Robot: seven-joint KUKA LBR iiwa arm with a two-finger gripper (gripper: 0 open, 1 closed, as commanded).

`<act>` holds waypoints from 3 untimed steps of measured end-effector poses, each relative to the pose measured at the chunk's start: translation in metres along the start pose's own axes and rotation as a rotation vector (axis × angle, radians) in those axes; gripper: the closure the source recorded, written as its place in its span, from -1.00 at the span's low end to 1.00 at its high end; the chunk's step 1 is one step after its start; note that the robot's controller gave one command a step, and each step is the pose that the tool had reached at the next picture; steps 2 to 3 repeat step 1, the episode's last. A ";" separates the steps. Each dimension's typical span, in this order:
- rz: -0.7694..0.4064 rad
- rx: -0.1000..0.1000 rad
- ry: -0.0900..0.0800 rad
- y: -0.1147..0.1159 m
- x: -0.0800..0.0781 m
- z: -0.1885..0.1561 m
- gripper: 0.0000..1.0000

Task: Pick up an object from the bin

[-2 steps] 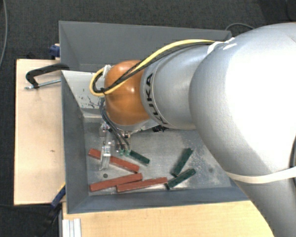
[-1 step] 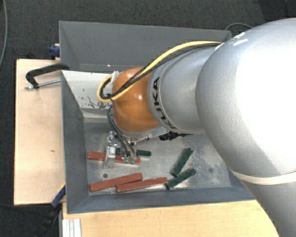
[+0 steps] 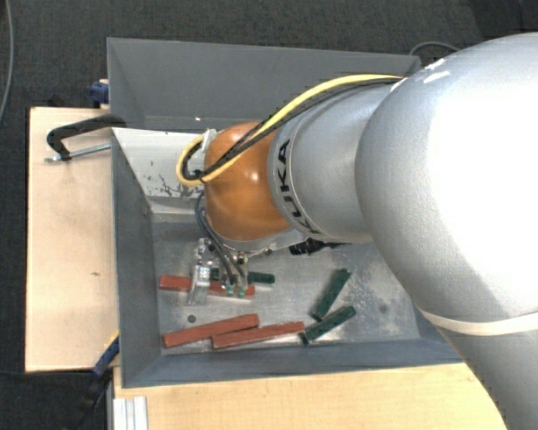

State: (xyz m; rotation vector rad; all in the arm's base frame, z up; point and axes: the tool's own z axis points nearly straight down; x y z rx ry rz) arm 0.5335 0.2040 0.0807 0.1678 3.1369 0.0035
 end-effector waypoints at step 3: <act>-0.006 -0.001 -0.006 -0.021 -0.040 -0.144 1.00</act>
Offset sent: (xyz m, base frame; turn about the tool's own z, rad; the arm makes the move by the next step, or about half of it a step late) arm 0.0000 0.0000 0.0000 0.0000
